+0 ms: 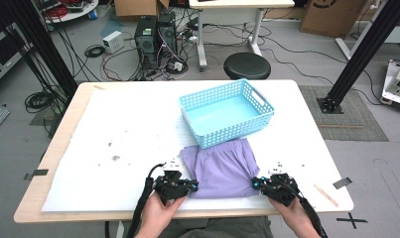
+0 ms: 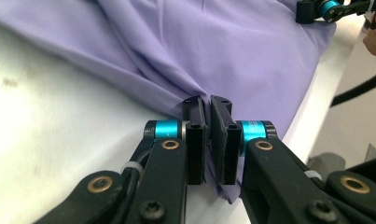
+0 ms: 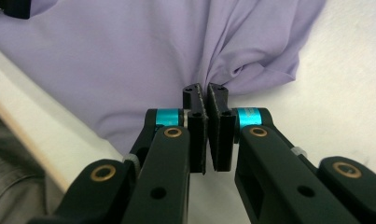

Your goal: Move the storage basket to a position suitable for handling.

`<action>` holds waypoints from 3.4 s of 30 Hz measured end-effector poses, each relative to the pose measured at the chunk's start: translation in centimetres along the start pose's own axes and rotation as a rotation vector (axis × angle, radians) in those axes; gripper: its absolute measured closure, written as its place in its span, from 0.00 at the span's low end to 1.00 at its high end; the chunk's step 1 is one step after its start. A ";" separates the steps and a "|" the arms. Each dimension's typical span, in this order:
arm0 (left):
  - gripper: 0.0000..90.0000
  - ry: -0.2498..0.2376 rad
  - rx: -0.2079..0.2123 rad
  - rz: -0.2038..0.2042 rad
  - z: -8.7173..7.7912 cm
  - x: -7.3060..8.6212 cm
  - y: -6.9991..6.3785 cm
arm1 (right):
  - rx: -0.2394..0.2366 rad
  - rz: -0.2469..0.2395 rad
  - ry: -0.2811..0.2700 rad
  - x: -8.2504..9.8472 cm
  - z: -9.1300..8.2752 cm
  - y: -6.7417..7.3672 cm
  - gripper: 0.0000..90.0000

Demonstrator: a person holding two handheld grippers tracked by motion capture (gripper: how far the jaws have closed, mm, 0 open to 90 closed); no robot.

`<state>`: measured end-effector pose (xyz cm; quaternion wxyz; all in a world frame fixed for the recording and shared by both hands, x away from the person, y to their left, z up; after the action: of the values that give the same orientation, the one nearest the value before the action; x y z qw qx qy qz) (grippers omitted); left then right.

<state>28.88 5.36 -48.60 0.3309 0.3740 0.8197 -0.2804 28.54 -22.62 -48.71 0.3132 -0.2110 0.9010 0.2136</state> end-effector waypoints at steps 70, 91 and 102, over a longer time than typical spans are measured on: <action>0.47 -0.182 -0.327 0.132 1.3 -9.3 9.1 | 0.047 -0.024 -0.306 -14.4 2.0 -12.7 0.57; 0.41 -0.153 -0.319 0.086 1.0 -7.6 12.4 | 0.082 -0.123 -0.260 -14.0 5.0 -11.1 0.51; 0.53 -0.136 -0.379 0.154 0.6 -8.5 13.0 | 0.048 -0.203 -0.237 -13.2 3.7 -9.6 0.65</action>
<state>43.70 8.62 -45.34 0.4704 0.3468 0.8026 -0.1200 44.67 -25.35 -45.20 0.4422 -0.2667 0.8366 0.1829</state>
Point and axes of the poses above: each handheld gripper's, and its own axes: z roughly forward along the jaws, x roughly out of its underside, y roughly to its left, the point moved 6 cm from there along z, roughly forward along the jaws, and after that the axes turned 10 degrees about z, right-handed, at the moved point
